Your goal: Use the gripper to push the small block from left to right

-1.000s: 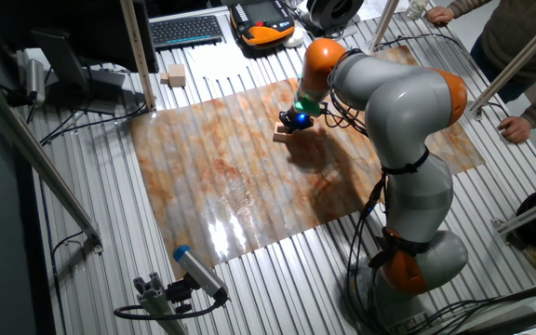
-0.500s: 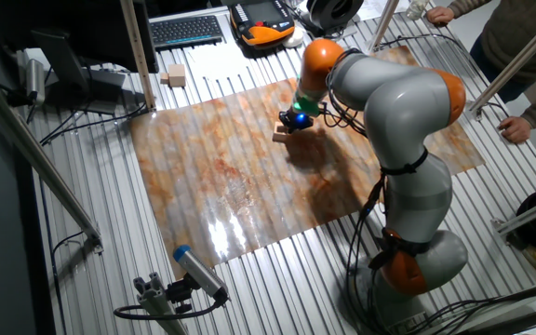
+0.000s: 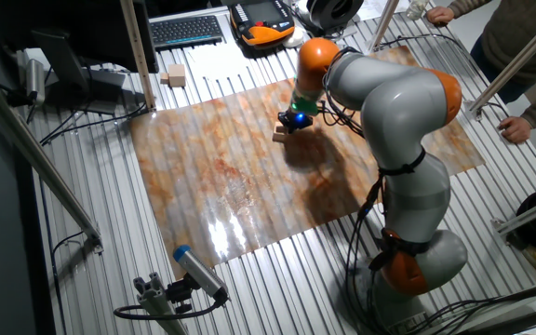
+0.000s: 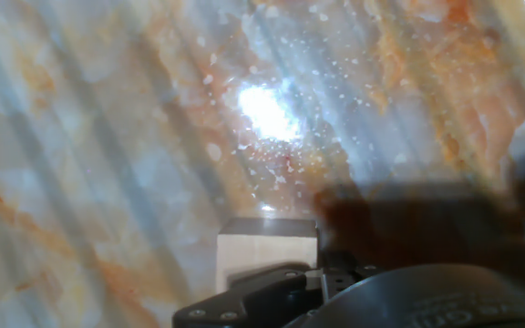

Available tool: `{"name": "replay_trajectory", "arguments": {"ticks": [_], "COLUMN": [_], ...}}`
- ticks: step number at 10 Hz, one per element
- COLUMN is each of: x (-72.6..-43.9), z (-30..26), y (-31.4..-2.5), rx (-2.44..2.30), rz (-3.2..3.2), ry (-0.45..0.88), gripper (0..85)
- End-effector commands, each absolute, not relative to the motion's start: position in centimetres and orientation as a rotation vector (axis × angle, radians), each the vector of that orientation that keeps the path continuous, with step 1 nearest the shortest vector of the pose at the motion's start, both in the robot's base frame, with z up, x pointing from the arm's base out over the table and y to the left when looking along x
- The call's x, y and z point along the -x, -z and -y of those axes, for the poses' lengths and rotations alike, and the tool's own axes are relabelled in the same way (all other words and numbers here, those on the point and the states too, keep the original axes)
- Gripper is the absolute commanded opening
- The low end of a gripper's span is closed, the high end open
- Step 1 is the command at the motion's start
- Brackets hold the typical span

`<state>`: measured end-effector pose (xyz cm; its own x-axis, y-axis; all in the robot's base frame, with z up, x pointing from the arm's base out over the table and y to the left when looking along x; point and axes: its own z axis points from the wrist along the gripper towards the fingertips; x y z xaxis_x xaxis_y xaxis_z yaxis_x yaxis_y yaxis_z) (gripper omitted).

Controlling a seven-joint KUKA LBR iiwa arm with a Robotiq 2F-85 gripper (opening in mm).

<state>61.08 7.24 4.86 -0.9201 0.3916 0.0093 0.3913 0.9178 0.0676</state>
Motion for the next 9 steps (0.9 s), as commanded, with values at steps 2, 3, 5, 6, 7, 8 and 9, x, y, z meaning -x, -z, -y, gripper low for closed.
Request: {"name": "replay_trajectory", "arguments": {"ticks": [2,3,5,6,7,8,9], "x": [-61.08,-61.08,-61.08,-61.08,-61.08,-61.08,-61.08], "z": [-7.24,-7.24,-7.24,-7.24,-7.24,-7.24,-7.24], "y": [-4.86,-4.86,-4.86,-4.86,-4.86,-4.86,-4.86], "rx": [-0.590,-0.564,-0.480,-0.453,-0.443,-0.430,-0.423], "rz": [-3.082,-3.088,-3.109,-3.112,-3.101,-3.092,-3.094], "ry": [-0.066,-0.028,0.005,0.025,0.059,0.085,0.071], "gripper": [0.0,0.0,0.0,0.0,0.0,0.0,0.0]}}
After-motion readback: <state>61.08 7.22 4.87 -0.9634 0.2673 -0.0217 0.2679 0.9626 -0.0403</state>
